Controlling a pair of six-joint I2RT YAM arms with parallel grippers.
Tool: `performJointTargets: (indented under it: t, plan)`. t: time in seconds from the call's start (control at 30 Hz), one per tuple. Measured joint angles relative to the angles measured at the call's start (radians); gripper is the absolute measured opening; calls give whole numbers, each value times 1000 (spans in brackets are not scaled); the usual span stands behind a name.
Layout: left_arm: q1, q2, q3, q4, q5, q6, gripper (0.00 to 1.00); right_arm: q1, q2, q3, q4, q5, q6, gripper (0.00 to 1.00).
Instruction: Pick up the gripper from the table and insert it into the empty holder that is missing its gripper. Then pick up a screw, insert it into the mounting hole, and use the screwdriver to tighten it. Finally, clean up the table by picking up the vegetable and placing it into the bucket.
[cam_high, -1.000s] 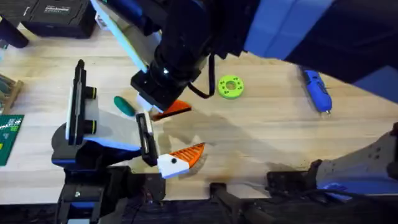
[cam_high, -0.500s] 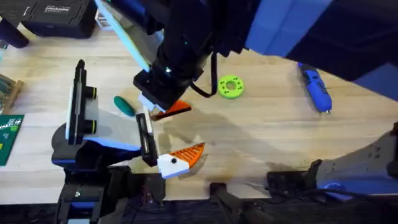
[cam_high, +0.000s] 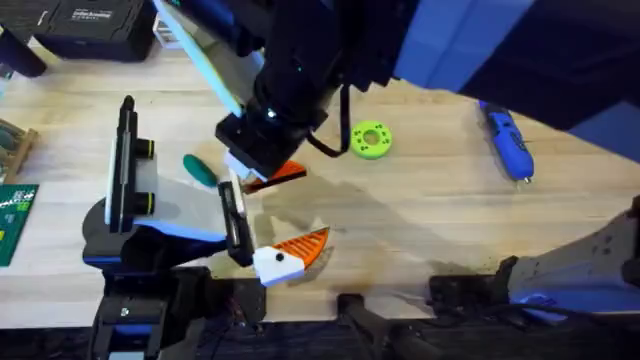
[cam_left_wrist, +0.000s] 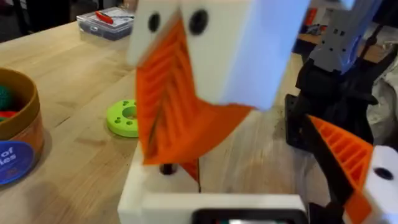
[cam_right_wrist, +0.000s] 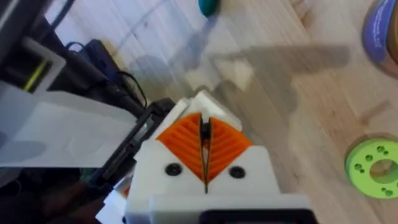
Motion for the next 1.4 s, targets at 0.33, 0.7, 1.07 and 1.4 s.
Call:
performJointTargets:
  t: [0.33,0.7,1.07,1.4]
  plan:
    - [0,0,0,3,1,0,985,0,0,0,-5,14,0,5]
    - [0,0,0,7,1,1,985,0,3,0,7,35,0,5]
    - [0,1,0,-15,8,-13,985,0,31,4,-2,52,8,4]
    - [-5,1,0,-15,13,-15,985,1,30,7,-13,52,8,4]
